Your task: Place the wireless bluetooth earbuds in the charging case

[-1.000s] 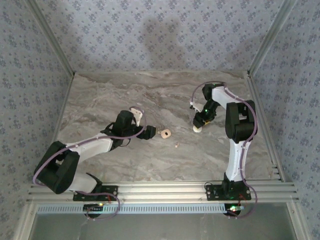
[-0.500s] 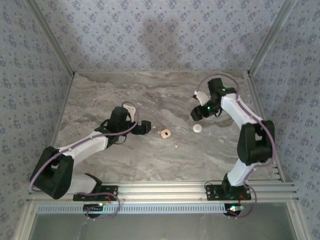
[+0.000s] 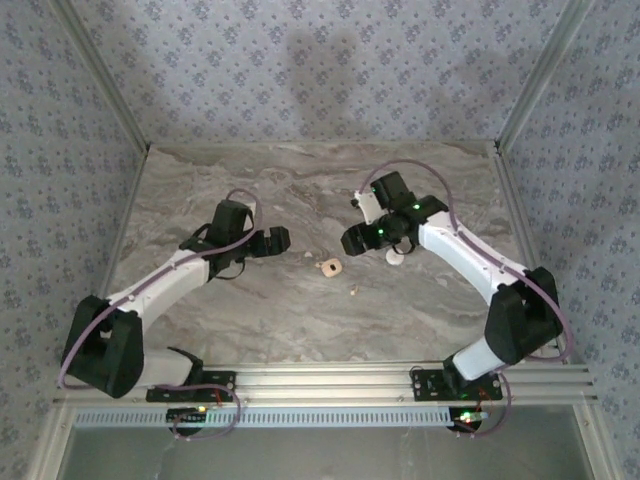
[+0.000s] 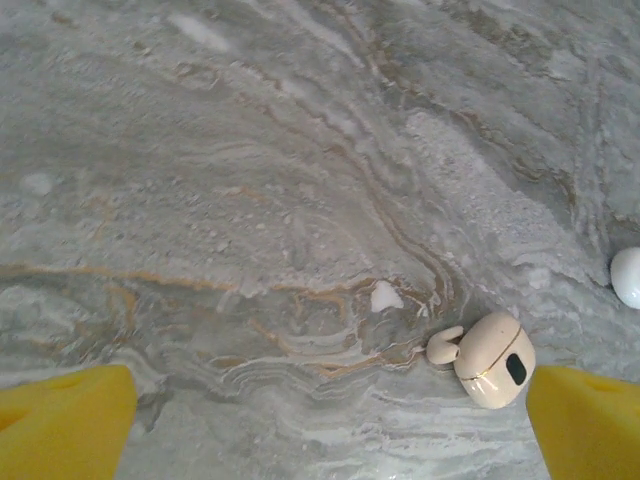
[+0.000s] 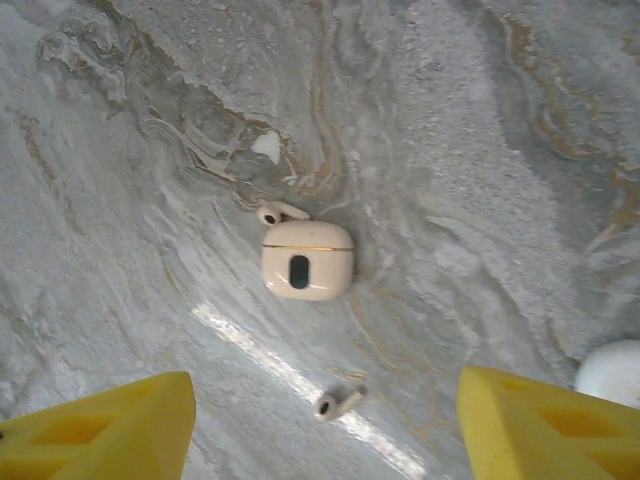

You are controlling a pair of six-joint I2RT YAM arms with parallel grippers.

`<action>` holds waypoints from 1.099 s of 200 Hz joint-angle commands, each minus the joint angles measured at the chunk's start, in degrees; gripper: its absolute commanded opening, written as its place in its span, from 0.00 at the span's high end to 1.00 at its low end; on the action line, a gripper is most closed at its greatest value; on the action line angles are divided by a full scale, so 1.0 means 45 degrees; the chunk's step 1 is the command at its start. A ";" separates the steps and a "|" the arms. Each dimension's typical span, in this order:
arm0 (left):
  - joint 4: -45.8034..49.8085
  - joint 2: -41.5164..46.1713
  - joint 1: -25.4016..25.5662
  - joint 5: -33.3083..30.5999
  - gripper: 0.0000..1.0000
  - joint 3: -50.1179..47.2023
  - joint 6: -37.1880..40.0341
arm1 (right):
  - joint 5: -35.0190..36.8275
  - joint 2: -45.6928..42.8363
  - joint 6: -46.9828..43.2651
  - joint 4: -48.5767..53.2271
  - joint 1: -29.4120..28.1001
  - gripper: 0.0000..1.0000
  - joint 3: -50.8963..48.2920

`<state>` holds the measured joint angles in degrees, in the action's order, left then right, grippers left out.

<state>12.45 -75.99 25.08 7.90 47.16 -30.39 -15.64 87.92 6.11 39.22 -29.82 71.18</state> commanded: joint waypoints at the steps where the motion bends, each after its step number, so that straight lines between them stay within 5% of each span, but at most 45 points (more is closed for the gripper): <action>1: 0.1308 -0.0197 -0.0190 -0.0273 0.00 0.0790 -0.0486 | 0.0451 0.0964 0.1330 0.0826 -0.0456 0.29 0.0665; 46: 0.2611 -0.1440 -0.0734 -0.0236 0.00 0.2292 -0.0765 | 0.1741 0.2730 0.1137 0.2387 -0.1333 0.22 0.2023; 133: 0.3980 -0.3476 -0.1355 -0.0399 0.00 0.4717 -0.1586 | 0.1868 0.5518 0.0244 0.3971 -0.2043 0.20 0.3812; 220: 0.3476 -0.2894 -0.1394 -0.0690 0.00 0.3901 -0.1831 | 0.1712 0.5987 0.0165 0.2510 -0.2337 0.18 0.3602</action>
<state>27.86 -91.42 19.07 6.11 65.89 -37.85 -8.32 113.58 6.63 51.99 -39.70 86.85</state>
